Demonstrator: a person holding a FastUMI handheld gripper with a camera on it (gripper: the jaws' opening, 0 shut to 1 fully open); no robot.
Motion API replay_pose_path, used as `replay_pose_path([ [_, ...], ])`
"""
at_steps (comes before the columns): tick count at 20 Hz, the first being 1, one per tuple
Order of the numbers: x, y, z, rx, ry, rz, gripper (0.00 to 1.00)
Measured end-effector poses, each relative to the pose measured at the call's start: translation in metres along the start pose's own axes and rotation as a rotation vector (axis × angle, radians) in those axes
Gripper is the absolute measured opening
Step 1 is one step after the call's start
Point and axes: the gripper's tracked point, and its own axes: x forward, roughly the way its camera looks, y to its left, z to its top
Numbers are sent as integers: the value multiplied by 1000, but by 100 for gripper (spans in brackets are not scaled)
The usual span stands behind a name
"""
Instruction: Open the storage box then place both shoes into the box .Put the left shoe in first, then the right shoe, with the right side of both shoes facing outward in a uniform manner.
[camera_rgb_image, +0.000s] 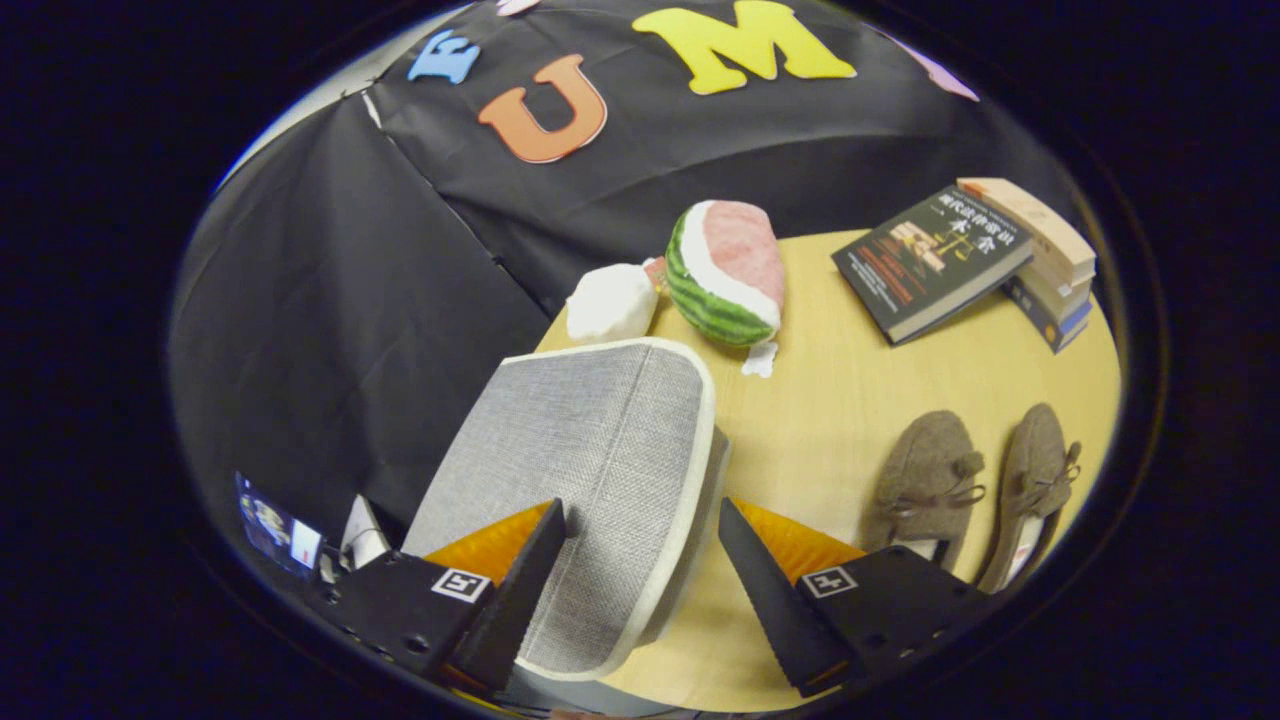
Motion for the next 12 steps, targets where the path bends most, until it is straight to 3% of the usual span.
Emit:
replay_pose_path([
  [3, 5, -3, 0, 63, 24, 20, 96],
  [6, 12, 8, -7, 66, 44, 15, 80],
  [9, 6, 18, -3, 32, 29, -22, 41],
  [11, 3, 21, -1, -39, 14, -87, 21],
  [12, -2, 26, -1, -67, 11, -107, 17],
])
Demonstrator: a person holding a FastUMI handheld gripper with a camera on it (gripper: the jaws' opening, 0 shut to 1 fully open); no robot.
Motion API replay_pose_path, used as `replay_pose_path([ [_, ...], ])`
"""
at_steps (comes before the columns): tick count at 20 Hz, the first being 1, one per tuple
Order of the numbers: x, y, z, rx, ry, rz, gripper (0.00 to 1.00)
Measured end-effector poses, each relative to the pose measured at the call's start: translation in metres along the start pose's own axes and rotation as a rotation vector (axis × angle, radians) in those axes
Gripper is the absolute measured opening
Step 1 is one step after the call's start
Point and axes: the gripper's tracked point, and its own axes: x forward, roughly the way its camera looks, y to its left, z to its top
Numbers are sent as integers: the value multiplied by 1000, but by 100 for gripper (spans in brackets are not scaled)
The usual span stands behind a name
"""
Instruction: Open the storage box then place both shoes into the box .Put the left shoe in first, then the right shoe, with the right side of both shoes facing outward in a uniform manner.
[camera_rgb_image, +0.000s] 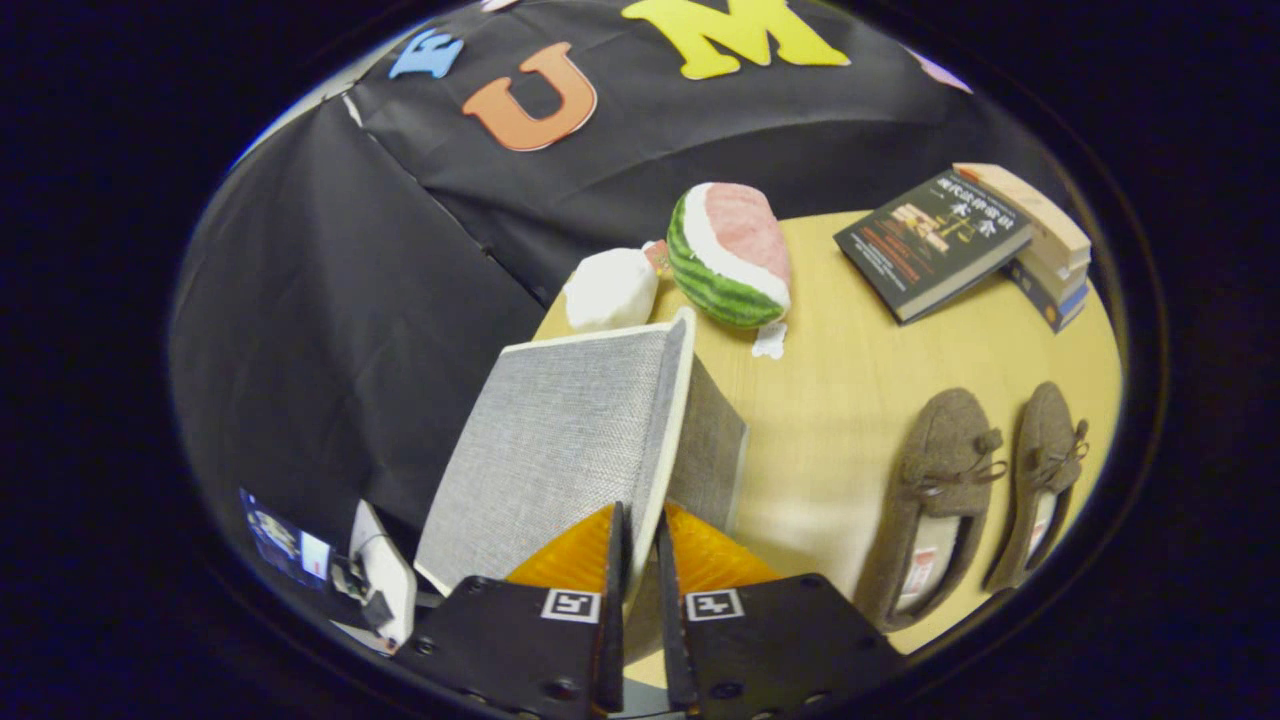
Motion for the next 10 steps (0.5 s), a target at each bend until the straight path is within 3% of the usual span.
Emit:
replay_pose_path([
  [3, -6, 2, 1, 40, 26, -26, 5],
  [10, -41, 29, 29, 191, 70, 49, 0],
])
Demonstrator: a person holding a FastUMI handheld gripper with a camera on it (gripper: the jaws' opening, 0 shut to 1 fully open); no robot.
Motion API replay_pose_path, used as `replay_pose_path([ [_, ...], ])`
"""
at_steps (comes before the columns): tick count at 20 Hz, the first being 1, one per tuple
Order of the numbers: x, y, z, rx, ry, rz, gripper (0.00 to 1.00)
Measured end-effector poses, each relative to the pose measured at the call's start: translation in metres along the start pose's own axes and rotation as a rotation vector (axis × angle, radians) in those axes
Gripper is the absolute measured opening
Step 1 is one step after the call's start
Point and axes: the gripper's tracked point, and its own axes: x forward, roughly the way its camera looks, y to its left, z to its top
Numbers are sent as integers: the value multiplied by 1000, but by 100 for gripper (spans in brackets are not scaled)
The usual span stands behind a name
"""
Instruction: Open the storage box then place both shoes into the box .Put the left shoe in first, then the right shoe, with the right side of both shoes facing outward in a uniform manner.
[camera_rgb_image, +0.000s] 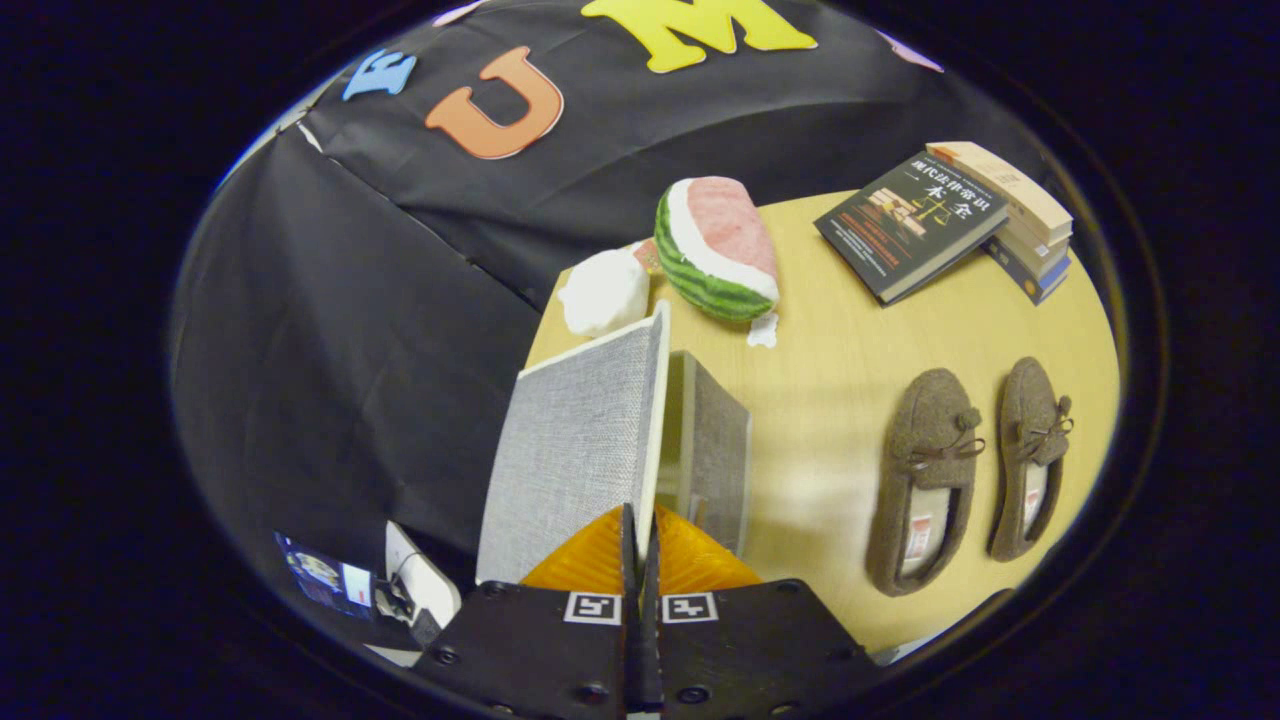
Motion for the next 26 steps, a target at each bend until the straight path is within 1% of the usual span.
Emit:
replay_pose_path([
  [2, -13, 22, 5, 4, -4, 29, 0],
  [5, -28, 60, 13, -27, -23, 60, 0],
  [8, -32, 105, 15, -51, -28, 108, 0],
  [13, -12, 167, 10, -83, -3, 153, 1],
  [15, 0, 191, 10, -73, 9, 188, 0],
  [17, 9, 212, 8, -49, 23, 204, 1],
  [18, 15, 223, 6, -51, 27, 211, 4],
  [21, 23, 239, 8, -106, -6, 198, 46],
  [23, 21, 247, 4, -149, -20, 211, 75],
  [25, 12, 245, 9, -197, -52, 205, 90],
  [26, 8, 240, 12, -225, -73, 193, 95],
])
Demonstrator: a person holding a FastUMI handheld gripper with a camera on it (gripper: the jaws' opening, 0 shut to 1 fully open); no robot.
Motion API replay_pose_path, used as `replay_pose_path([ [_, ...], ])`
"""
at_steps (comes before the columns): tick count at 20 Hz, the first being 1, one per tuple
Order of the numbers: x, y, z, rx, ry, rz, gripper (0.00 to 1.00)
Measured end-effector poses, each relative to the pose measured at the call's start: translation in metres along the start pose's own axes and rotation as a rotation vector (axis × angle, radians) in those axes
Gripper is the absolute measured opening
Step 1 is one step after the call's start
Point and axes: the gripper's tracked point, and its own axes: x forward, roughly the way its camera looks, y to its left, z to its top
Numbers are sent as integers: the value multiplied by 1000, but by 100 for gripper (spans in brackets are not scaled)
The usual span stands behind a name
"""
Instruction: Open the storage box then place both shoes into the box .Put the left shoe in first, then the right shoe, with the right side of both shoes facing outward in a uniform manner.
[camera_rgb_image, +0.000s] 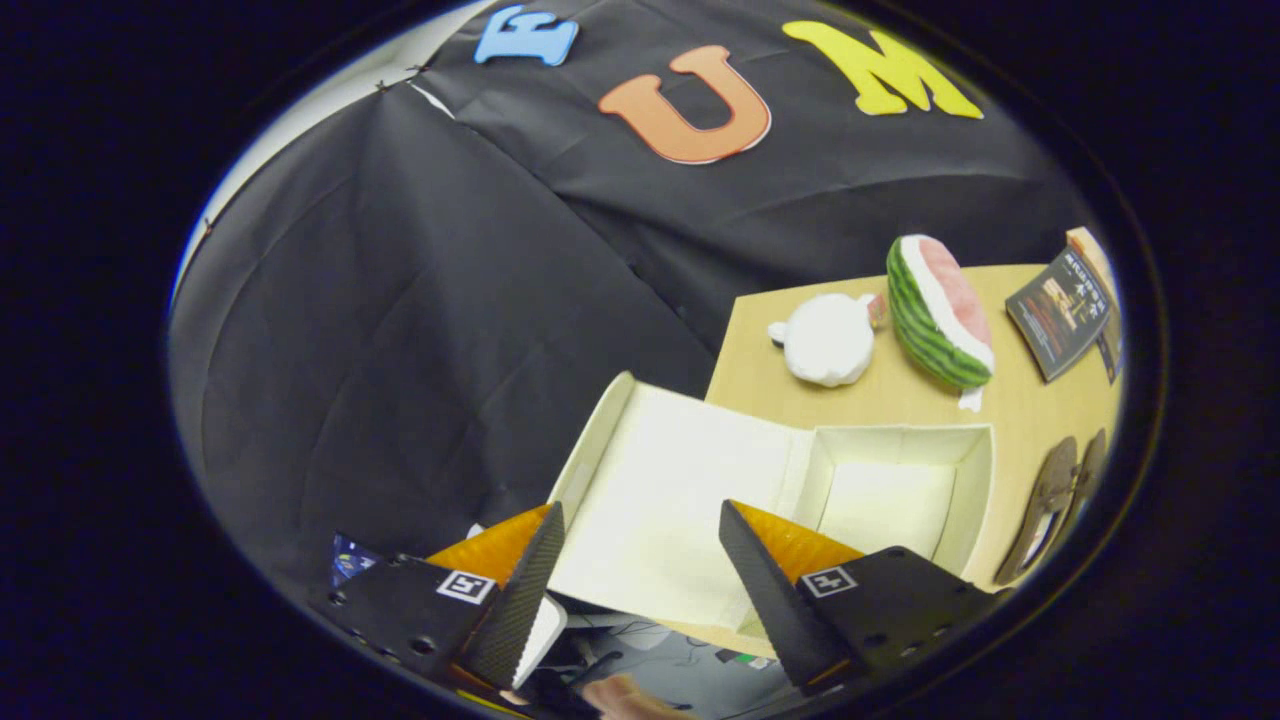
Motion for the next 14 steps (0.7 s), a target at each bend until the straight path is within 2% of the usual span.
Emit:
replay_pose_path([
  [4, -26, -28, 3, -33, -32, -29, 96],
  [8, -53, -93, 1, -17, -17, -86, 96],
  [10, -68, -136, -3, -17, -10, -134, 96],
  [14, -98, -234, -17, -28, -19, -282, 96],
])
